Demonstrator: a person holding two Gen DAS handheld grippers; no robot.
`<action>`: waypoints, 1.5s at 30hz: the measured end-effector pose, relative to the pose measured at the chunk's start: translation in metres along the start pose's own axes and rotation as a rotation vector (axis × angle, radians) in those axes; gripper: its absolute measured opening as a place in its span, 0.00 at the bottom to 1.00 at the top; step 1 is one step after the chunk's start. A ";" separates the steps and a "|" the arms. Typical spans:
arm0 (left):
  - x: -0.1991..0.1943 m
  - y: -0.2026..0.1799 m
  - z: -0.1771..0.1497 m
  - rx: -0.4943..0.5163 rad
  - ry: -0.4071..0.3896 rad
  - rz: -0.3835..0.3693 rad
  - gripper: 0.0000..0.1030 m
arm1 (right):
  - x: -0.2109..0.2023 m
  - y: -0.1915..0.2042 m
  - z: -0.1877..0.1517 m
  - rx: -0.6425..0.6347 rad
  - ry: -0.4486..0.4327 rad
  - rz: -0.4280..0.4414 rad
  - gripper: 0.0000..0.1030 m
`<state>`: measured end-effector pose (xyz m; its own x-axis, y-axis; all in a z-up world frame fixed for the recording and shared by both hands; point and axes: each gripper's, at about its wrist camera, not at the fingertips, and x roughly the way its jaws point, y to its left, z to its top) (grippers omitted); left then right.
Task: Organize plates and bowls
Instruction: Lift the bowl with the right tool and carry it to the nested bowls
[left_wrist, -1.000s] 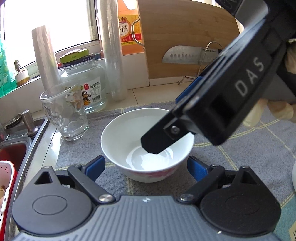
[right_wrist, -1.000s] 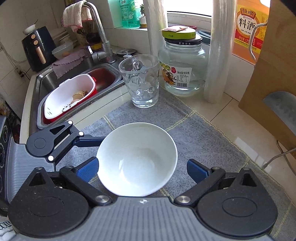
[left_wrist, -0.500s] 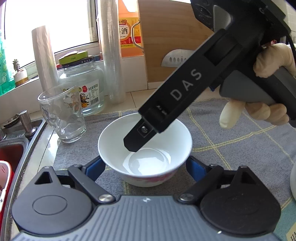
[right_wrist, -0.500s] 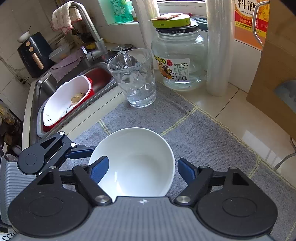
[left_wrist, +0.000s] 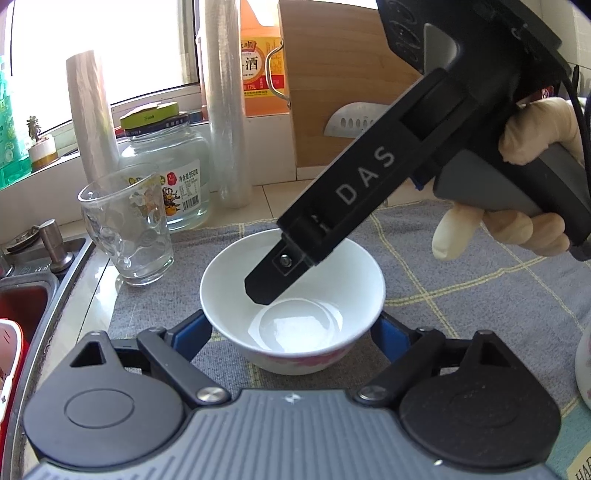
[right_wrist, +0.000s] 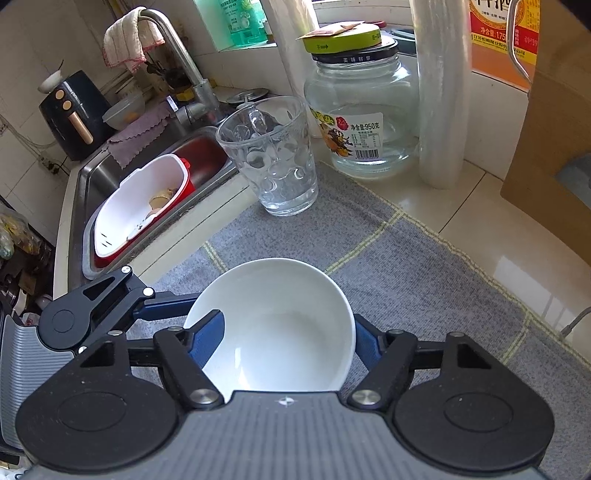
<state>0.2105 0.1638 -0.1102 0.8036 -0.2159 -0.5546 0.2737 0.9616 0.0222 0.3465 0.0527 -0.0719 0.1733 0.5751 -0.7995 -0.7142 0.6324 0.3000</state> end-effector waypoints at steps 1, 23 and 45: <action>0.000 0.000 0.000 0.000 0.000 0.000 0.89 | 0.000 -0.001 0.000 0.002 0.000 0.005 0.76; -0.019 -0.012 0.007 0.064 0.017 -0.052 0.89 | -0.027 0.003 -0.015 0.071 0.007 0.019 0.77; -0.078 -0.058 0.013 0.105 -0.006 -0.113 0.89 | -0.103 0.033 -0.061 0.089 -0.046 0.000 0.77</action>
<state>0.1382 0.1226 -0.0576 0.7680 -0.3228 -0.5532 0.4155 0.9084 0.0468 0.2636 -0.0173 -0.0117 0.2057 0.5967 -0.7757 -0.6511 0.6752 0.3467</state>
